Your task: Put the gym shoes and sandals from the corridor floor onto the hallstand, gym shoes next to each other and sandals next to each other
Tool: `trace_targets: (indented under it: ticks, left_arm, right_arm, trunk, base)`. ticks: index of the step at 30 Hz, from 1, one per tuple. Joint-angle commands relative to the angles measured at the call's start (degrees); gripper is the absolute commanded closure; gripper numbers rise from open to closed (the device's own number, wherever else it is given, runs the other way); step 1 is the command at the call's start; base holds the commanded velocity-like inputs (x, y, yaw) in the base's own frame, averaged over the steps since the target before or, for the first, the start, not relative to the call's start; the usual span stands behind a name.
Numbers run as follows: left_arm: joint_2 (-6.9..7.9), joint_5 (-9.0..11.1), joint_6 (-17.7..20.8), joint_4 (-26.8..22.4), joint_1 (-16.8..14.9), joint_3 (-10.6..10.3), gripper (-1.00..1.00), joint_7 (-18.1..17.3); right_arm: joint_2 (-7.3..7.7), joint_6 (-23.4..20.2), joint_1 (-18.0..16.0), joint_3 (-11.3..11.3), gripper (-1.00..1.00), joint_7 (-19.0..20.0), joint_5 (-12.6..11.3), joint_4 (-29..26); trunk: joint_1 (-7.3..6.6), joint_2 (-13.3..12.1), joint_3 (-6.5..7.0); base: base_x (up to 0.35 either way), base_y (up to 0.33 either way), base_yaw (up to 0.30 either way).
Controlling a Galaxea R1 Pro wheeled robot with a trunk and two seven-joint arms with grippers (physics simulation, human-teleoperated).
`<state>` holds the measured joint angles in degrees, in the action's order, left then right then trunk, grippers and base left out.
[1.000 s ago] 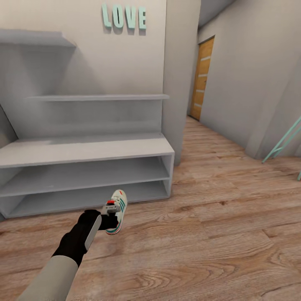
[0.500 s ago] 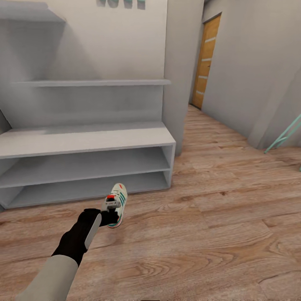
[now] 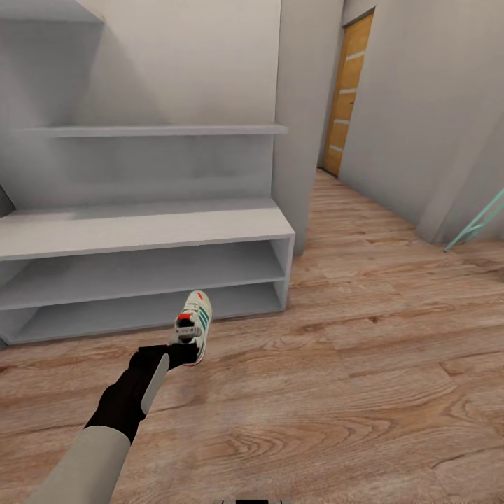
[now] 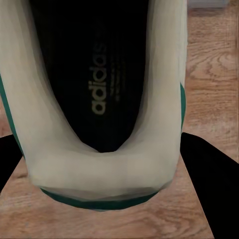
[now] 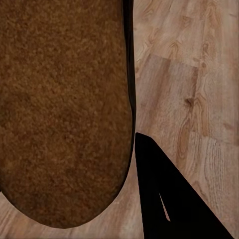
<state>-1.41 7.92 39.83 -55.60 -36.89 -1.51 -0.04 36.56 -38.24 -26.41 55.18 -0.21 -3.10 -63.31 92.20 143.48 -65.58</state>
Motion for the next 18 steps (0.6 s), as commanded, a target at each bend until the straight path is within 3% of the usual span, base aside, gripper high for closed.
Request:
trace_targets:
  ticks: [1, 7, 18]
  left_arm:
    - [0.00, 0.32, 0.00, -0.02, -0.02, 0.03, 1.00, 0.03]
    - [0.00, 0.41, -0.51, -0.02, -0.02, 0.34, 1.00, 0.04]
    - [-0.09, 0.43, -0.63, -0.03, -0.02, 0.80, 1.00, 0.04]
  right_arm:
    - [0.00, -0.30, -0.05, 0.06, 1.00, -0.23, -0.51, -0.05]
    - [0.00, -0.34, -0.05, 0.04, 1.00, -0.23, -0.51, -0.05]
    - [-0.08, -0.34, -0.05, 0.05, 1.00, -0.23, -0.51, -0.05]
  trunk:
    - [-0.01, 0.02, -0.05]
    - [-0.01, 0.02, -0.05]
    - [-0.01, 0.02, -0.07]
  base:
    - [0.044, 0.000, 0.000]
    - [0.147, -0.079, 0.000]
    - [0.232, -0.175, 0.035]
